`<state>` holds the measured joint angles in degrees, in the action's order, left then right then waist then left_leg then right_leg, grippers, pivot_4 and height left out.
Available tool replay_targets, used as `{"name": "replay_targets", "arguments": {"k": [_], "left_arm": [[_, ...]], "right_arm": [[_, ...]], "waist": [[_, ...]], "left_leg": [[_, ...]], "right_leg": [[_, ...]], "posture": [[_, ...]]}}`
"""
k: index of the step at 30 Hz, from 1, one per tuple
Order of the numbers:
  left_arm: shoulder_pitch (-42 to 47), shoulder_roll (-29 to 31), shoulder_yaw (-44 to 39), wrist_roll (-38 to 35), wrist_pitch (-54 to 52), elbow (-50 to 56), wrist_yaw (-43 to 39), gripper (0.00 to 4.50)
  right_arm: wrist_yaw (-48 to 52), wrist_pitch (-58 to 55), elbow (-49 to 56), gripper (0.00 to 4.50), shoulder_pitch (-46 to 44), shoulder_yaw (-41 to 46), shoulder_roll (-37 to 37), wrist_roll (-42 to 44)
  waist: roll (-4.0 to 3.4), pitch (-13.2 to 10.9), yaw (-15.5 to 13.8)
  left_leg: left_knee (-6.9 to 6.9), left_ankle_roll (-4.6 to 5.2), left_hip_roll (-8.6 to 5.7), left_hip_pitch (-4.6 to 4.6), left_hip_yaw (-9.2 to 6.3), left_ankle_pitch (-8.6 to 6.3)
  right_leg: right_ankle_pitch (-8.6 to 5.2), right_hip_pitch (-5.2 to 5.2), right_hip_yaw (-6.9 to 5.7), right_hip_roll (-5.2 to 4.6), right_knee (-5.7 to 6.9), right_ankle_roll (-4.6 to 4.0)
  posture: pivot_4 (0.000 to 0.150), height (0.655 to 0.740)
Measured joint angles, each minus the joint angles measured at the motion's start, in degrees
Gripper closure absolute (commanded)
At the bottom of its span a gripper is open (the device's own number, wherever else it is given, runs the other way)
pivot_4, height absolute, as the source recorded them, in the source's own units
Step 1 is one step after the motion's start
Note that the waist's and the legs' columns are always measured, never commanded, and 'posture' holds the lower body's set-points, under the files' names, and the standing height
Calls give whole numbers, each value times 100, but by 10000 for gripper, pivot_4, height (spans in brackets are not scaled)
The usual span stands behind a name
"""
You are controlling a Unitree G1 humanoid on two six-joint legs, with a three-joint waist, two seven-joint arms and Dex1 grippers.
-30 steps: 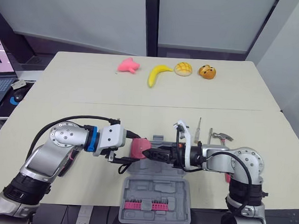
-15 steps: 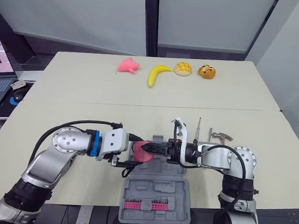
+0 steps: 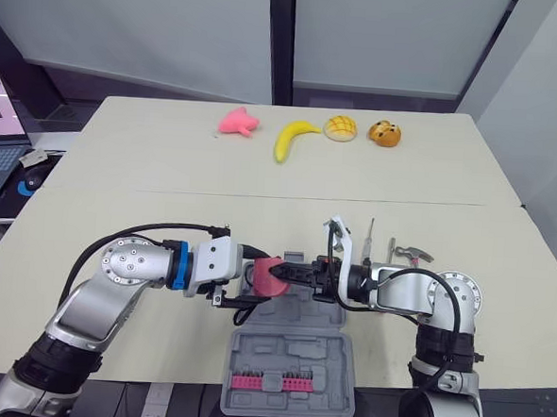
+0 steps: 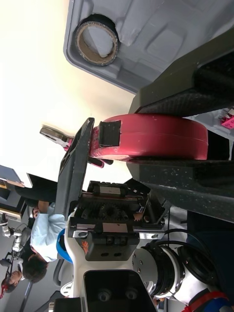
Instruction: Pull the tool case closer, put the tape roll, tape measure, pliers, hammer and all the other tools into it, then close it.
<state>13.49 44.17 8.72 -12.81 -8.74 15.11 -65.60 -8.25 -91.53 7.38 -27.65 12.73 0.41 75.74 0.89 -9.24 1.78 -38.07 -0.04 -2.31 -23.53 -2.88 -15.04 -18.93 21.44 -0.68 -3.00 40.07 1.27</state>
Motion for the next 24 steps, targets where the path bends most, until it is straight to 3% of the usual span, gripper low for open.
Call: {"name": "replay_targets", "arguments": {"k": [2, 6, 12, 18, 24], "left_arm": [[-53, -6, -5, -16, 46, 0, 12, 12579], [-136, 14, -98, -224, 26, -2, -57, 311], [-269, 344, -391, -448, -83, -18, -277, 0], [-796, 631, -840, -856, -282, 213, -465, 0], [-1338, 629, -925, -1089, -302, 819, -508, 0]], "right_arm": [[-57, -7, -37, 36683, 1, -9, -23, 87], [-179, -1, -66, 37470, 11, -58, -153, 397], [-540, 248, -66, 37526, 190, -256, -777, 1249], [-1074, 1220, 126, 37526, 539, -614, -2938, 3160], [-70, 1479, 425, 37526, 1476, -379, -5317, 3549]], "waist": [[0, 0, 0], [0, 0, 0], [0, 0, -1], [-5, -5, -7], [-5, -7, -30]], "left_leg": [[0, 0, 0, 0, -1, 0], [0, 0, 0, 0, 0, 0], [0, 1, 0, -1, 0, 0], [-1, 3, 0, -9, 1, -1], [-2, 10, 2, -20, 2, 3]], "right_leg": [[0, 0, -1, 0, 0, 0], [0, 0, 0, 0, -1, 0], [0, -2, 0, -1, -6, 0], [-1, -5, -1, -3, -17, 1], [-1, -10, -4, -3, -31, 1]], "posture": [[1500, 7193], [1500, 7193], [1500, 7193], [1500, 7193], [1500, 7193]]}}
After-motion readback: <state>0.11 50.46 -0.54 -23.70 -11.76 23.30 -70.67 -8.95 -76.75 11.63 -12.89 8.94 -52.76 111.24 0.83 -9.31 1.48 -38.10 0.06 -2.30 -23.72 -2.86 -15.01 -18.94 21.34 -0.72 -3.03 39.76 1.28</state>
